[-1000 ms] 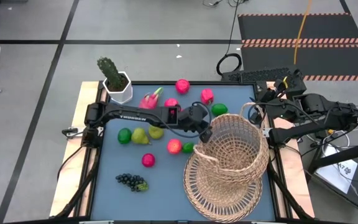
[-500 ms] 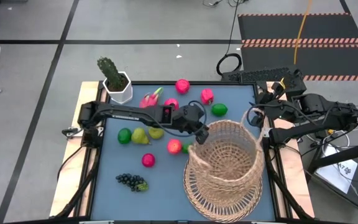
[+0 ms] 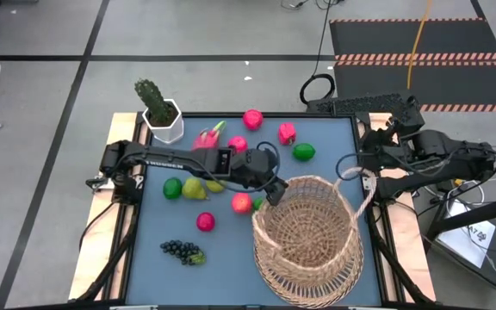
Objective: Build produce basket
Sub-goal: Adjust the brown basket on the brown placemat
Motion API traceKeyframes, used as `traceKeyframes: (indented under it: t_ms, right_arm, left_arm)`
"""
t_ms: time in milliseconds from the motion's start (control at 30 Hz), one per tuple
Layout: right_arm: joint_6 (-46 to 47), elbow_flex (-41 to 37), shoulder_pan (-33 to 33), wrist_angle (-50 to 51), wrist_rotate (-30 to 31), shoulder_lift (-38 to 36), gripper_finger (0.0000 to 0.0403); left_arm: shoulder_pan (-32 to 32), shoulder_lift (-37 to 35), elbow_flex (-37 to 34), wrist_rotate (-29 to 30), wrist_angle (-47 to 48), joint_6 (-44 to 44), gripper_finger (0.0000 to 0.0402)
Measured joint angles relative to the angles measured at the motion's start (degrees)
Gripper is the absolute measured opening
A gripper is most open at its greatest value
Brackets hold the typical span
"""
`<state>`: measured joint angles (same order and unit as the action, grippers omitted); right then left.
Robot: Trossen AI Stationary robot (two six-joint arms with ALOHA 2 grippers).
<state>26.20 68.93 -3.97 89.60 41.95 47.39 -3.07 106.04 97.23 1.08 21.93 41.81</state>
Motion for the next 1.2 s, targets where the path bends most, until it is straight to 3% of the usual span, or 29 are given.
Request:
traceKeyframes:
  t_ms: [333, 600, 867, 1200]
  right_arm:
    - [4.4, 6.3, 2.8, -5.1, 0.0, 2.1, 0.0059]
    - [-8.0, 10.3, 6.5, -4.4, -1.8, 5.3, 0.0004]
    - [-17.0, 10.3, 8.9, -5.7, -1.5, 8.8, 0.0002]
    - [-21.5, 10.3, 10.9, -23.4, -1.9, 9.3, 0.0001]
  left_arm:
    - [-0.9, 1.6, 0.0, 0.6, -3.3, 3.9, 0.0015]
    - [-0.8, 1.6, 0.0, -1.4, -1.9, 4.4, 0.0015]
    - [-0.9, 1.6, 0.0, -0.4, -1.9, 4.4, 0.0032]
    - [-0.4, 1.6, 0.0, 0.9, -2.5, 5.1, 0.0095]
